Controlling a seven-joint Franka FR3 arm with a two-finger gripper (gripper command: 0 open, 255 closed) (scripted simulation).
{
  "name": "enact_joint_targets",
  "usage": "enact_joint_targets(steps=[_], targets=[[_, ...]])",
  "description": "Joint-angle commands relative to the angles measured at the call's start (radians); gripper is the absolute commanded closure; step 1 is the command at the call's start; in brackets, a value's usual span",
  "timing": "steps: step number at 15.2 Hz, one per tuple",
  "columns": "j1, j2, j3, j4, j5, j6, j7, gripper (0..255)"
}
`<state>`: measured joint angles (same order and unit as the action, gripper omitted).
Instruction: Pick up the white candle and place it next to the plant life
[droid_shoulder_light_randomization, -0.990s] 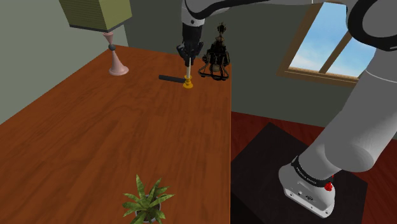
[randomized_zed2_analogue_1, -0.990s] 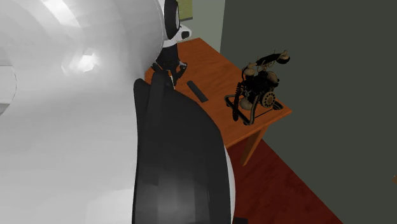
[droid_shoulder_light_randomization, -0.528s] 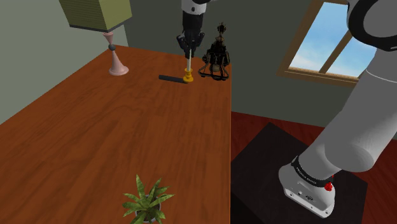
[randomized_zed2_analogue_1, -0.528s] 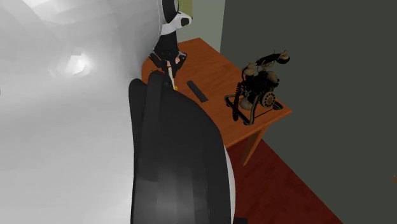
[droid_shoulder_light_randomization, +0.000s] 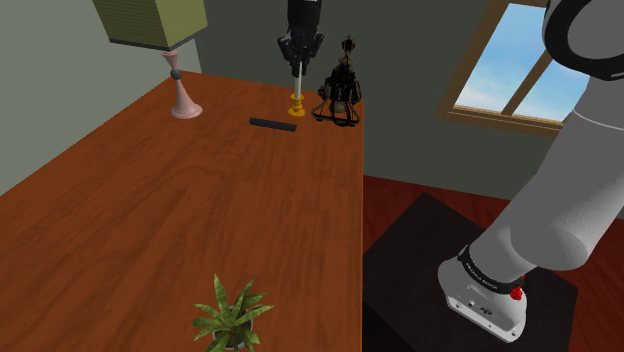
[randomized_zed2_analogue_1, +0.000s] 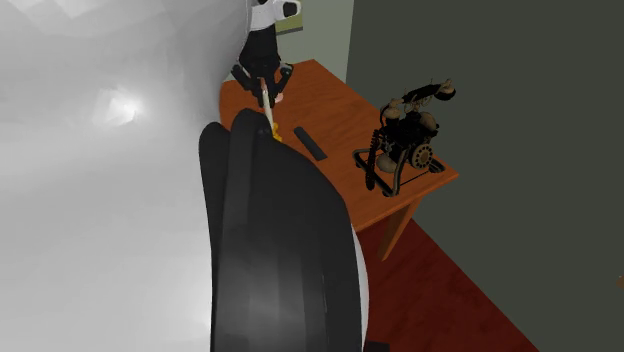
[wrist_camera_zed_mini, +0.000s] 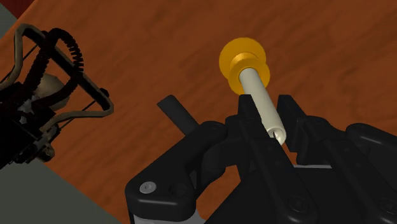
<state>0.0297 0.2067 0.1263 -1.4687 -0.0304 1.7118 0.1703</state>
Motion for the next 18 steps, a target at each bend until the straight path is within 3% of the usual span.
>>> enact_joint_targets(steps=[1, 9, 18], targets=[[0.002, 0.004, 0.001, 0.034, -0.001, -0.031, 0.002, 255], [0.006, 0.033, 0.002, 0.172, -0.004, -0.140, 0.003, 255], [0.069, -0.255, 0.061, -0.195, 0.030, -0.058, 0.129, 255]])
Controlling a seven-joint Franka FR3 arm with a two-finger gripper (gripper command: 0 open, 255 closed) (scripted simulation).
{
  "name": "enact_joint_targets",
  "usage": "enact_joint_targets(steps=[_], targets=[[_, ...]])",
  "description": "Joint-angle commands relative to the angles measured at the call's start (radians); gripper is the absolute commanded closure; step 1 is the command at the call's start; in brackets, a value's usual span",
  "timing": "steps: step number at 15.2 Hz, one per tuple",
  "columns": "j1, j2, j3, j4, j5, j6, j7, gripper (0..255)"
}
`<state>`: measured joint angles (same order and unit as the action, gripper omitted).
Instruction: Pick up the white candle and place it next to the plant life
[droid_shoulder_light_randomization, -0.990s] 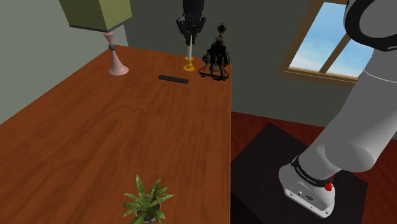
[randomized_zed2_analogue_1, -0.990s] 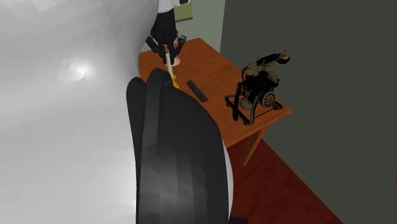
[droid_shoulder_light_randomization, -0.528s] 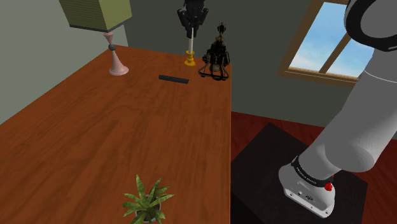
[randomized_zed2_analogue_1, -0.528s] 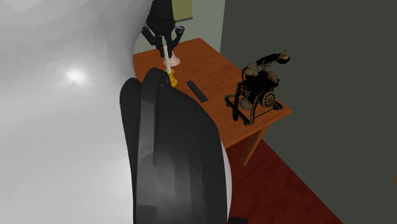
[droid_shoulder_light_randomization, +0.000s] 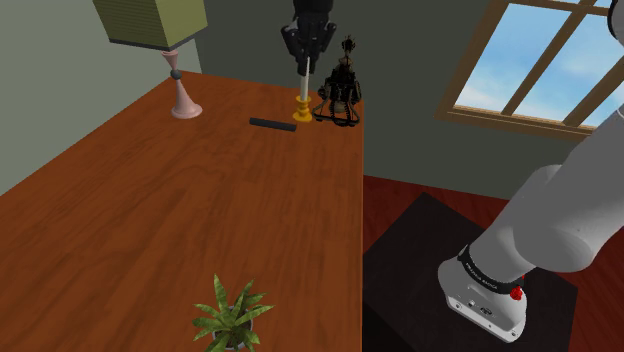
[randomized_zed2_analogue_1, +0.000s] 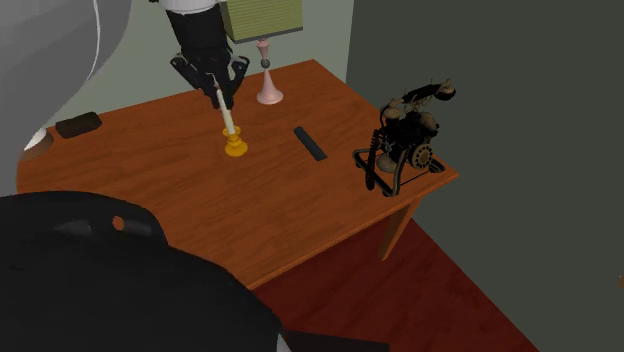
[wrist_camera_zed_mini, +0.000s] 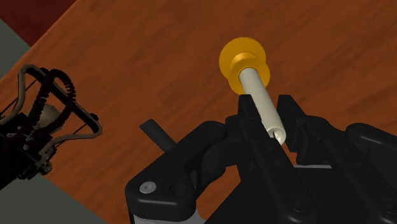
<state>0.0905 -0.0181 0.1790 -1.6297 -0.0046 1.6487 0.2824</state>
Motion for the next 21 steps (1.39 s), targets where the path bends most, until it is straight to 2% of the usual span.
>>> enact_joint_targets(steps=[1, 11, 21], targets=[[0.016, -0.056, 0.016, -0.065, 0.009, 0.009, 0.032, 255], [0.099, -0.279, 0.113, -0.287, 0.074, 0.016, 0.197, 255], [0.190, -0.422, 0.242, -0.386, 0.158, -0.010, 0.391, 255]])
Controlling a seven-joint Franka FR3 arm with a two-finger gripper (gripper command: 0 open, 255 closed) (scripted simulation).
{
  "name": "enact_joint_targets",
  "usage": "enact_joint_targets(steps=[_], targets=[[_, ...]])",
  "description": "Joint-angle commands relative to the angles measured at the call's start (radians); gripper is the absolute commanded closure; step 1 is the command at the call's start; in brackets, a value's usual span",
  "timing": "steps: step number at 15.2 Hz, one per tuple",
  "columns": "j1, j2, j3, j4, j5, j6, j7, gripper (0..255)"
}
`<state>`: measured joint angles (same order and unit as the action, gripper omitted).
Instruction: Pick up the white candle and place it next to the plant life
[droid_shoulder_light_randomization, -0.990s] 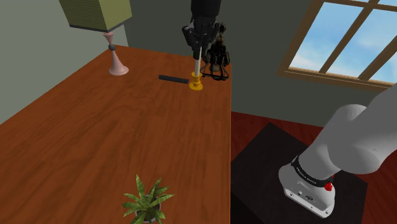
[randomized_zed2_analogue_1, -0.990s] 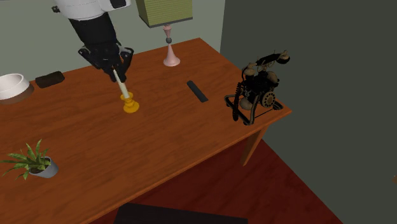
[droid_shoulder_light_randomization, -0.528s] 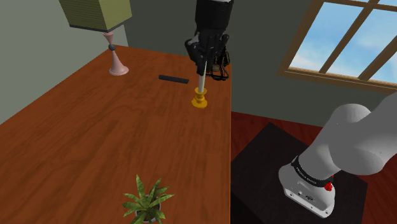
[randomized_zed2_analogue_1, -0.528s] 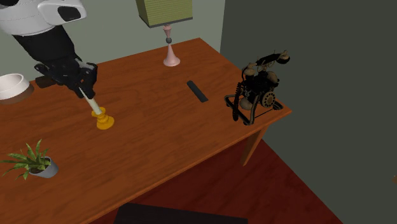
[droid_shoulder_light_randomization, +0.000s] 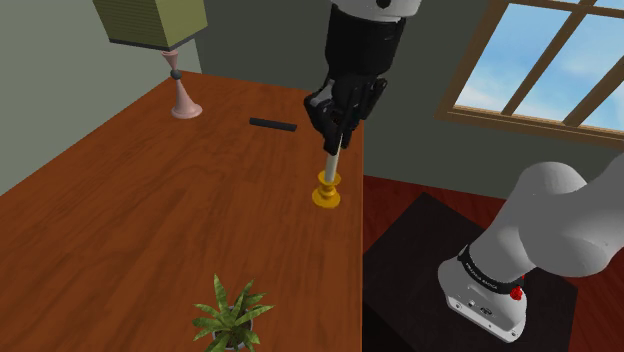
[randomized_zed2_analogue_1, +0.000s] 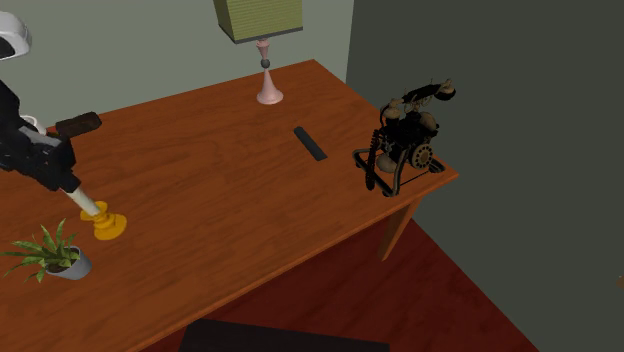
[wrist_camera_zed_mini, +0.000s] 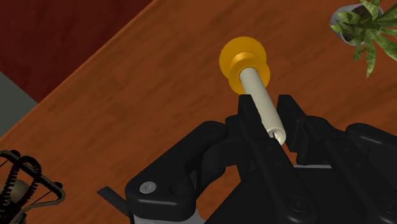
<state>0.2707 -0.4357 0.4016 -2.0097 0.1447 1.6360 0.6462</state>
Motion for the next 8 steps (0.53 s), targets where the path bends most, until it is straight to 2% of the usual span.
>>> enact_joint_targets(steps=[1, 8], targets=[[0.018, -0.014, 0.034, -0.009, 0.017, 0.000, 0.048, 255], [0.074, -0.051, 0.148, -0.004, 0.075, -0.021, 0.205, 255]])
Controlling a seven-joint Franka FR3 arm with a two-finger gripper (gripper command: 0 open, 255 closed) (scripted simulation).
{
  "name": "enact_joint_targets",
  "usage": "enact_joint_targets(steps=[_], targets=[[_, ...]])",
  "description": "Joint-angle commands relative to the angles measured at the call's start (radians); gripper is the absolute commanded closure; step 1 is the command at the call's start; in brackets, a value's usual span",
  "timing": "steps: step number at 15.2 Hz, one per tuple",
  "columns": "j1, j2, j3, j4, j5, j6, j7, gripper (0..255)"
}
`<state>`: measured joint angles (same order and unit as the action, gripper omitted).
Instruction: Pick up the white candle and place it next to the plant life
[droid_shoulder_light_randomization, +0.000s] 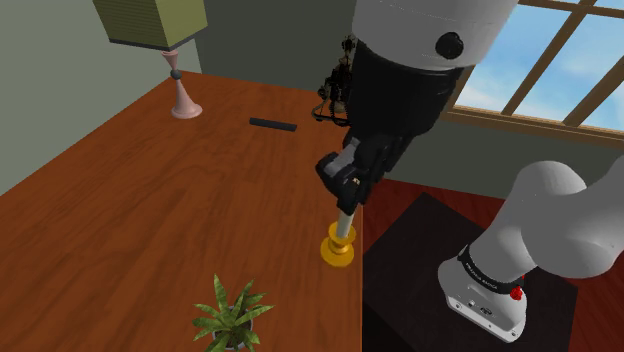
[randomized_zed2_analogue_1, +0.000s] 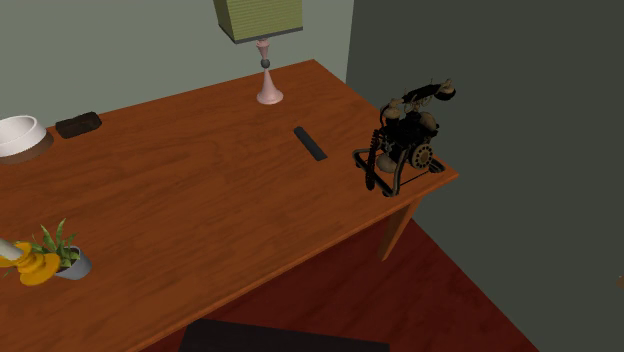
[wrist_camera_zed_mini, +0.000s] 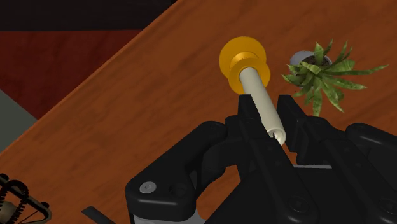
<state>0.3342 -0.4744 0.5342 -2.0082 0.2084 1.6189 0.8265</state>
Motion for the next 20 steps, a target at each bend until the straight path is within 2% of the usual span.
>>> enact_joint_targets(steps=[1, 8, 20], targets=[[0.017, -0.013, 0.034, 0.000, 0.019, -0.006, 0.048, 255], [0.051, 0.014, 0.181, 0.069, 0.056, -0.018, 0.232, 255], [0.066, -0.009, 0.207, -0.106, 0.083, 0.137, 0.219, 255]])
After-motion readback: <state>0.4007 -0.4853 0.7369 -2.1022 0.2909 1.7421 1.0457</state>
